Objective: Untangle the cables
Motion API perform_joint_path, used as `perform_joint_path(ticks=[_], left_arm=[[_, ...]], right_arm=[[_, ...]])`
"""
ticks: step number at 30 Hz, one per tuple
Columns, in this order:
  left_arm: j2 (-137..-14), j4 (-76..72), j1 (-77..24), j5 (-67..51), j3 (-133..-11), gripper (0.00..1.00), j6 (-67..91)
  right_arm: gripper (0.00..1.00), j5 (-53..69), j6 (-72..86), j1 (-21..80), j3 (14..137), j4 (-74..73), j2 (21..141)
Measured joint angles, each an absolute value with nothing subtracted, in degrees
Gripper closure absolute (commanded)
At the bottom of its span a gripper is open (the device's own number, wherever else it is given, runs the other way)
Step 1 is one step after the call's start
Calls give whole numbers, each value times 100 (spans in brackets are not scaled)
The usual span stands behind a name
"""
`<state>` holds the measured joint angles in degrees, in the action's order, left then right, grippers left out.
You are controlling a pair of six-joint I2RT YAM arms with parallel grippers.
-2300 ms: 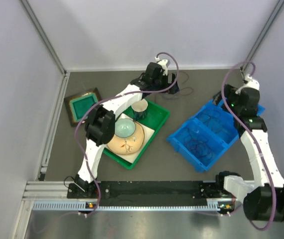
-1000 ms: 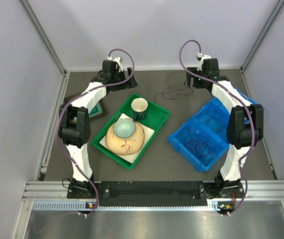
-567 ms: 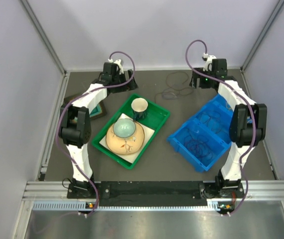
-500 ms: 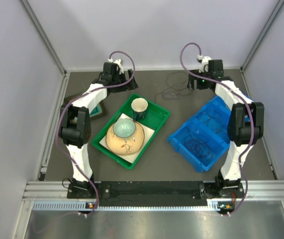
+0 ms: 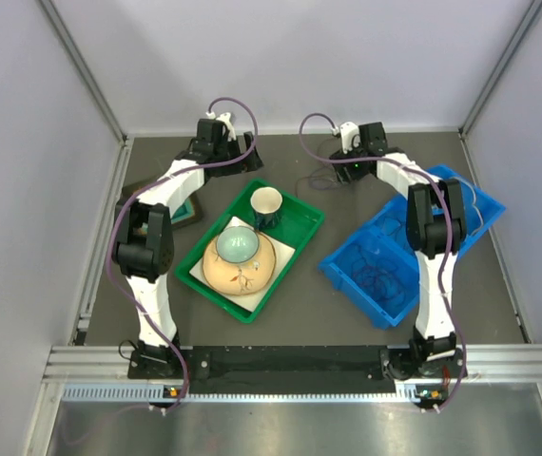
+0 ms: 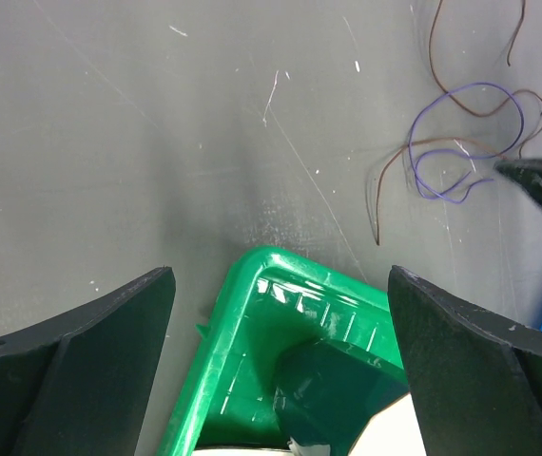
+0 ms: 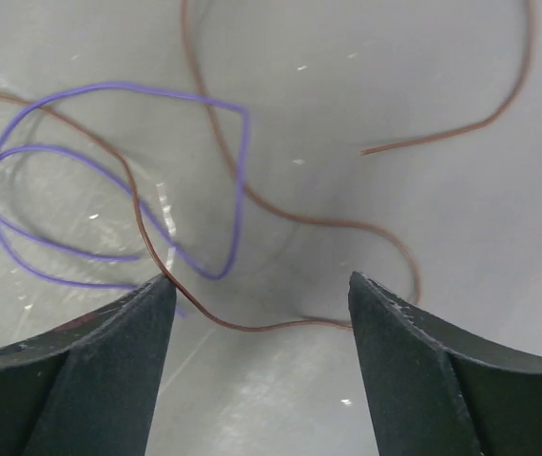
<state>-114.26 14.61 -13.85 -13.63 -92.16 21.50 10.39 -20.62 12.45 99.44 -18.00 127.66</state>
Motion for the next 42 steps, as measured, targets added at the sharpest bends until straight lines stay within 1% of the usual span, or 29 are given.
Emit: perform_joint_path(ticks=[7,10,11,13,14,16,17,19,20,25,30,33,37,42], left_arm=[[-11426,1457,-1387,-1363,-9192,1,2150],[-11426,1457,-1385,-1363,-9126,1,2150],[-11426,1459,-1385,-1363,-9107,1,2150],[-11426,1457,-1385,-1367,-9059,1,2152],[-11426,1459,-1385,-1367,-9043,1,2152],[-11426,1457,-1385,-1378,-9019,1,2156],[-11426,1457,-1385,-1387,-9017,1,2161],[-11413,1448,-1385,-1402,-8984,1,2193],[-11402,1448,-1385,-1409,-8965,1,2217],[-11281,1417,-1385,-1444,-8801,1,2309],[-11192,1411,-1385,-1494,-8746,1,2416],[-11155,1398,-1385,-1546,-8722,1,2449],[-11150,1400,-1387,-1715,-8722,1,2519],[-11150,1396,-1417,-1944,-8722,1,2596]], right_arm=[[31,985,-2154,1199,9981,-1822,12785],[38,987,-2191,1199,9939,-1806,12785],[43,989,-2200,1199,9924,-1811,12785],[45,998,-2206,1199,9883,-1828,12785],[51,1004,-2206,1199,9865,-1839,12785],[58,1017,-2211,1199,9865,-1844,12785],[68,1020,-2213,1199,9865,-1846,12785],[82,1024,-2220,1199,9863,-1844,12785],[100,1033,-2226,1199,9861,-1841,12785],[100,1066,-2185,1199,9601,-1800,12726],[100,1063,-2099,1199,9240,-1772,12366],[100,1083,-1938,1199,8875,-1745,11887],[100,1175,-1592,1199,8241,-1549,10849],[100,1304,-1166,1199,8141,-1382,9644]])
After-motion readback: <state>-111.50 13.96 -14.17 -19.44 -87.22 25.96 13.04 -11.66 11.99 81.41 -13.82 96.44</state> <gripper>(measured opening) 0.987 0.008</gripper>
